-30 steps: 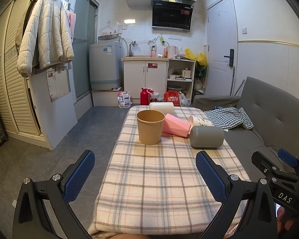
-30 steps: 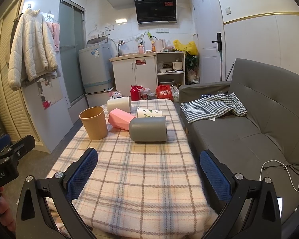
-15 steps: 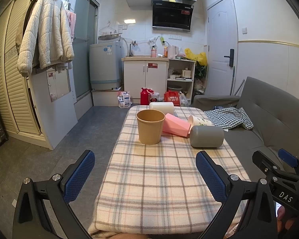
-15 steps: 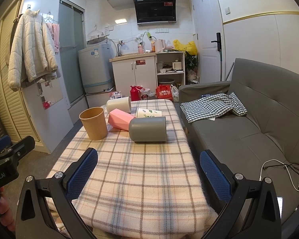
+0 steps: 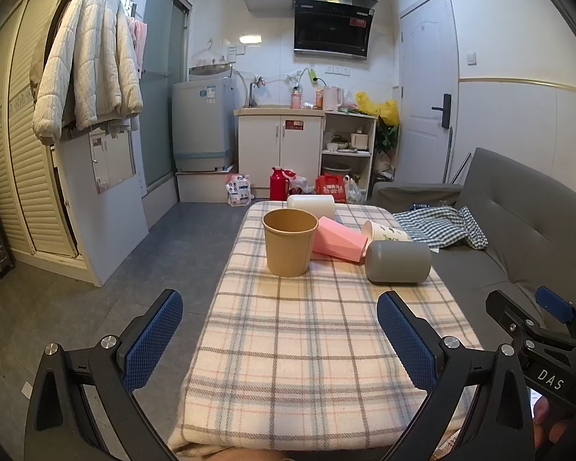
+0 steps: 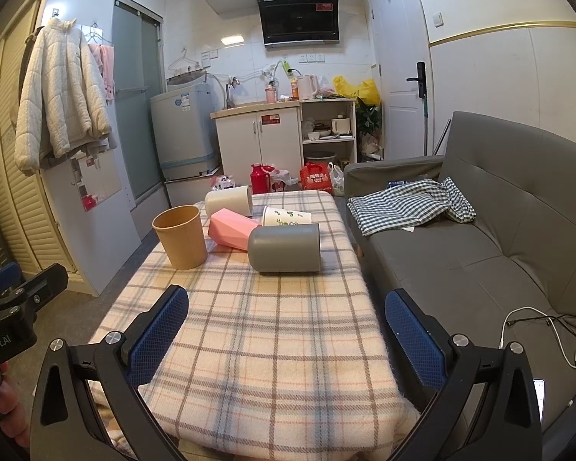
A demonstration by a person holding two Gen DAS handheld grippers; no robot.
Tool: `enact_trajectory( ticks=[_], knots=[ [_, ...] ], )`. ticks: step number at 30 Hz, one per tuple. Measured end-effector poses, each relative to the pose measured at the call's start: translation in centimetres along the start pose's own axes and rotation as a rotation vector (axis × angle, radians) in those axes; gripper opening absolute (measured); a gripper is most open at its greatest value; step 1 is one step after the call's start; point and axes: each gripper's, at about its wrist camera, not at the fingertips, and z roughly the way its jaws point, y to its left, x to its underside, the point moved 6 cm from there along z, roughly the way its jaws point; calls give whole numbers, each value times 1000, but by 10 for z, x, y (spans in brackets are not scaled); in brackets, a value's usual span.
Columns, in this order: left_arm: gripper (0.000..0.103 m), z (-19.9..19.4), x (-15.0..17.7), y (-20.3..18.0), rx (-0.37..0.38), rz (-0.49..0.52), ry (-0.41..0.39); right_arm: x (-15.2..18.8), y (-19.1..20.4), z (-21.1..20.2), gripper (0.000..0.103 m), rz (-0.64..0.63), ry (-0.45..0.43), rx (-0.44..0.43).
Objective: Flip cup upside down
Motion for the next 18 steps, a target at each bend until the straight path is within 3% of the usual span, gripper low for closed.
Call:
enact_trajectory(
  ticks=[12,18],
  knots=[
    [103,3,8,-2,7,-8,23,2,-1,4,103,-2,13,7],
    [103,28,7,-2,5,-11,75,-5,-5,22,103,-25,22,18]
  ],
)
